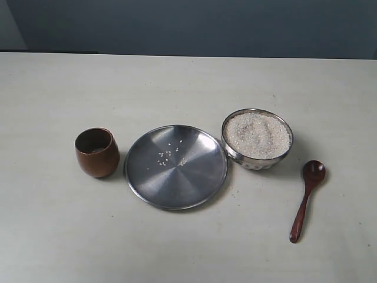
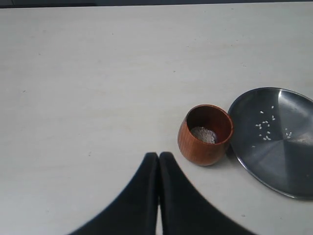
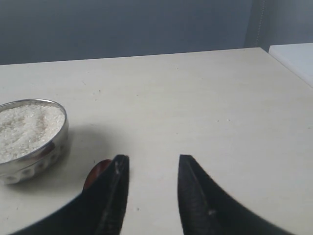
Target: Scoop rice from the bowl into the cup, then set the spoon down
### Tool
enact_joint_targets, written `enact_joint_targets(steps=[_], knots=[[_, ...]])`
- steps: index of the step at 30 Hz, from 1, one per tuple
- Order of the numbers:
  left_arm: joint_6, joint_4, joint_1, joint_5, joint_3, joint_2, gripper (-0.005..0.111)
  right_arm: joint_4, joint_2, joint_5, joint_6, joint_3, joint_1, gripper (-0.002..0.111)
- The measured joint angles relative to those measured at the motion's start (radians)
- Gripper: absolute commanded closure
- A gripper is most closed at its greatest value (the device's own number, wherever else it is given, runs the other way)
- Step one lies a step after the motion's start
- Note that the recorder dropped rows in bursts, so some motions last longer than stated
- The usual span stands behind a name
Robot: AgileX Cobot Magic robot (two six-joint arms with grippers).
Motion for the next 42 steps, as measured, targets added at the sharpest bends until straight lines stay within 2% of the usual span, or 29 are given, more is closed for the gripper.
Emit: enact_joint_targets(steps=[5, 11, 15, 19, 23, 32, 42], knots=[[0.000, 0.000, 0.000, 0.001, 0.000, 0.000, 0.106, -0.010, 0.000, -0.074, 0.000, 0.000, 0.000, 0.074], [0.000, 0.004, 0.000, 0.001, 0.000, 0.000, 0.106, 0.026, 0.000, -0.245, 0.010, 0.000, 0.000, 0.074], [0.000, 0.004, 0.000, 0.001, 0.000, 0.000, 0.106, 0.198, 0.000, -0.380, 0.075, 0.000, 0.000, 0.074], [0.000, 0.006, 0.000, 0.001, 0.000, 0.000, 0.106, 0.449, 0.000, -0.500, 0.125, 0.000, 0.000, 0.074], [0.000, 0.006, 0.000, 0.001, 0.000, 0.000, 0.106, 0.546, 0.000, -0.588, 0.131, 0.000, 0.000, 0.074], [0.000, 0.006, 0.000, 0.001, 0.000, 0.000, 0.106, 0.563, 0.000, -0.675, 0.135, 0.000, 0.000, 0.074], [0.000, 0.006, 0.000, 0.001, 0.000, 0.000, 0.106, 0.397, -0.002, -0.582, 0.135, -0.097, 0.000, 0.074]])
